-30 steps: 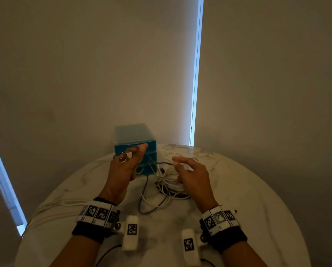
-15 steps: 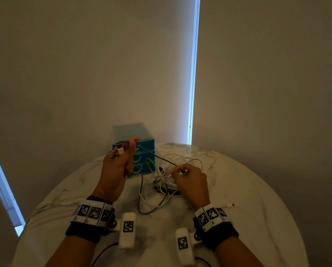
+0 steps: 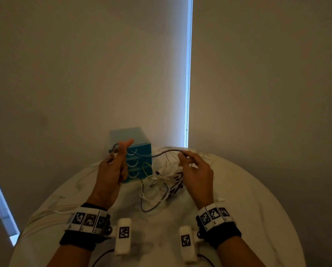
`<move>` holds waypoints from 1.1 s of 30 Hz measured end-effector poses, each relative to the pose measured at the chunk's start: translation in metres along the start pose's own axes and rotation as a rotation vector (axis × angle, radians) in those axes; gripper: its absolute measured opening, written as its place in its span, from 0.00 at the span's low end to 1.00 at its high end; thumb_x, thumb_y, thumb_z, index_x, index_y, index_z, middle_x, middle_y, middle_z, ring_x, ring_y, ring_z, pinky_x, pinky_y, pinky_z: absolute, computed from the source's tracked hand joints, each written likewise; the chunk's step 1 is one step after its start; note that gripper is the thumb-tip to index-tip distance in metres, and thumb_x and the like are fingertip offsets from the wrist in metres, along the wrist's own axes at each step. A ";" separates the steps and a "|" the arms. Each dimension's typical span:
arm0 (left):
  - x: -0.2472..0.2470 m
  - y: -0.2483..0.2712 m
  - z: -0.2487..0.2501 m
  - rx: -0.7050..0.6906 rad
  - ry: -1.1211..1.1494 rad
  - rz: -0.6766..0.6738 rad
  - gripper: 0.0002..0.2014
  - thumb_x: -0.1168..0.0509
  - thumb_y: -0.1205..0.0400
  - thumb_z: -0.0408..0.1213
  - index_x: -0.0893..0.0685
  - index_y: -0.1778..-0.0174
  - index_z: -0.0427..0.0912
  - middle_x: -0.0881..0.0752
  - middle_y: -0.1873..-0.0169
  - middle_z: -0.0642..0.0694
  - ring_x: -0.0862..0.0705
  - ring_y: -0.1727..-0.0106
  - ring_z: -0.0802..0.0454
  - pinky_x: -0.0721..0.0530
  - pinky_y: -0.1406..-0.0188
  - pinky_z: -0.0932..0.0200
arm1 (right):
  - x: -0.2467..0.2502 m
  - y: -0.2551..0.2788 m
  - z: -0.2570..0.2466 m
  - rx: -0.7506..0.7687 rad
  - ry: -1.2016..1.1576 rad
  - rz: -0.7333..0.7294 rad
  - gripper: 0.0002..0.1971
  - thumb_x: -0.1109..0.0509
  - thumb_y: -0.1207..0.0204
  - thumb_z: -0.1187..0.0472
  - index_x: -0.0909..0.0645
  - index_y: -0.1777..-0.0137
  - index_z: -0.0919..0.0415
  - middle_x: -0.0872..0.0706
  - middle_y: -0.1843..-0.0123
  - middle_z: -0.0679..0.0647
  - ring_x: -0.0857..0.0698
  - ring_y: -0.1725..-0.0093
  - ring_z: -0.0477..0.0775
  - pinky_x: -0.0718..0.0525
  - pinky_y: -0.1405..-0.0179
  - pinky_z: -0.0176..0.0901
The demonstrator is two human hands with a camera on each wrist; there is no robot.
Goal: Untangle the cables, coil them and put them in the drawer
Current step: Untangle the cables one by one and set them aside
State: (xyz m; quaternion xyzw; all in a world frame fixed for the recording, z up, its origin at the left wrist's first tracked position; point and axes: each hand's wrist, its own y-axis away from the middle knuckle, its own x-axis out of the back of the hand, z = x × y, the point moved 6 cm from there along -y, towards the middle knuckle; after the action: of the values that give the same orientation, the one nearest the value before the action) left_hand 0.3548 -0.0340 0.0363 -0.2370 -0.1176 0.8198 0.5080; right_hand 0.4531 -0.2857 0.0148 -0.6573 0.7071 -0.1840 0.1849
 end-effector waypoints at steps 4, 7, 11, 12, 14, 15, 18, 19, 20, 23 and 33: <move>-0.014 0.006 -0.006 0.073 -0.154 -0.136 0.26 0.34 0.19 0.69 0.09 0.30 0.60 0.39 0.72 0.48 0.43 0.71 0.52 0.45 0.73 0.52 | -0.005 0.005 -0.017 0.011 -0.109 -0.090 0.13 0.30 0.09 0.53 0.12 0.29 0.44 0.05 0.47 0.40 0.07 0.63 0.52 0.07 0.63 0.42; -0.021 0.009 -0.009 0.123 -0.206 -0.184 0.32 0.32 0.25 0.79 0.07 0.35 0.61 0.35 0.75 0.50 0.40 0.74 0.55 0.41 0.75 0.57 | -0.015 0.011 -0.016 0.042 -0.106 -0.180 0.21 0.34 0.07 0.56 0.21 0.17 0.41 0.09 0.34 0.35 0.05 0.54 0.49 0.07 0.57 0.40; -0.006 0.005 -0.006 0.137 -0.374 -0.004 0.22 0.29 0.18 0.67 0.03 0.50 0.52 0.21 0.80 0.59 0.28 0.79 0.62 0.33 0.78 0.62 | -0.018 0.012 -0.021 -0.076 -0.346 -0.179 0.15 0.36 0.06 0.54 0.09 0.29 0.48 0.03 0.48 0.43 0.06 0.56 0.49 0.10 0.62 0.41; 0.000 0.003 -0.006 0.130 -0.404 0.036 0.18 0.27 0.17 0.60 0.03 0.54 0.48 0.16 0.79 0.59 0.23 0.78 0.64 0.30 0.79 0.66 | -0.014 0.009 -0.021 -0.081 -0.356 -0.122 0.13 0.33 0.08 0.53 0.07 0.36 0.50 0.03 0.52 0.46 0.06 0.57 0.47 0.10 0.62 0.40; 0.009 0.001 -0.008 0.123 -0.483 0.042 0.14 0.23 0.16 0.50 0.06 0.59 0.42 0.11 0.76 0.61 0.17 0.75 0.67 0.25 0.77 0.72 | -0.005 0.006 -0.017 -0.029 -0.268 0.010 0.09 0.27 0.12 0.53 0.06 0.42 0.53 0.04 0.56 0.48 0.09 0.60 0.43 0.11 0.63 0.39; 0.014 0.000 -0.009 0.126 -0.521 0.032 0.14 0.22 0.17 0.48 0.07 0.62 0.42 0.10 0.74 0.61 0.15 0.74 0.68 0.22 0.72 0.70 | -0.001 0.005 -0.014 -0.002 -0.232 0.064 0.07 0.25 0.13 0.54 0.08 0.42 0.53 0.04 0.55 0.47 0.08 0.58 0.41 0.09 0.59 0.41; 0.026 -0.003 -0.014 0.135 -0.656 0.059 0.18 0.15 0.25 0.52 0.14 0.69 0.45 0.11 0.75 0.55 0.15 0.70 0.56 0.22 0.64 0.56 | 0.004 0.001 -0.005 0.023 -0.185 0.124 0.16 0.24 0.14 0.60 0.25 0.33 0.50 0.08 0.48 0.47 0.09 0.50 0.38 0.10 0.57 0.34; 0.025 -0.003 -0.012 0.113 -0.692 0.080 0.20 0.15 0.26 0.52 0.16 0.68 0.45 0.14 0.76 0.54 0.17 0.69 0.55 0.22 0.65 0.55 | 0.003 0.000 -0.004 0.020 -0.169 0.095 0.20 0.24 0.14 0.62 0.30 0.32 0.49 0.08 0.47 0.47 0.10 0.50 0.36 0.12 0.60 0.30; 0.021 -0.003 -0.007 0.070 -0.696 0.092 0.20 0.15 0.26 0.52 0.17 0.66 0.44 0.14 0.75 0.53 0.17 0.68 0.55 0.22 0.66 0.55 | -0.001 0.001 -0.005 0.019 -0.148 0.050 0.21 0.24 0.14 0.63 0.31 0.31 0.48 0.08 0.45 0.46 0.10 0.50 0.36 0.12 0.60 0.30; -0.001 0.004 0.010 -0.026 -0.560 0.041 0.16 0.21 0.22 0.59 0.09 0.55 0.49 0.07 0.59 0.56 0.11 0.58 0.63 0.16 0.61 0.65 | -0.023 0.011 -0.009 0.107 0.009 -0.162 0.14 0.26 0.13 0.63 0.18 0.33 0.47 0.07 0.43 0.43 0.10 0.46 0.38 0.10 0.51 0.35; -0.001 0.008 0.024 -0.144 -0.450 0.092 0.10 0.22 0.17 0.51 0.05 0.48 0.49 0.04 0.56 0.50 0.05 0.54 0.56 0.08 0.56 0.62 | -0.069 0.044 -0.014 0.112 0.161 -0.584 0.18 0.22 0.16 0.56 0.14 0.28 0.41 0.08 0.39 0.35 0.13 0.38 0.30 0.17 0.37 0.27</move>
State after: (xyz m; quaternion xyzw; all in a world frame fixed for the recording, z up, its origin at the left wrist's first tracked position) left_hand 0.3371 -0.0374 0.0543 -0.0893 -0.2752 0.8636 0.4130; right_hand 0.4129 -0.2134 0.0058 -0.8048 0.4895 -0.3194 0.1035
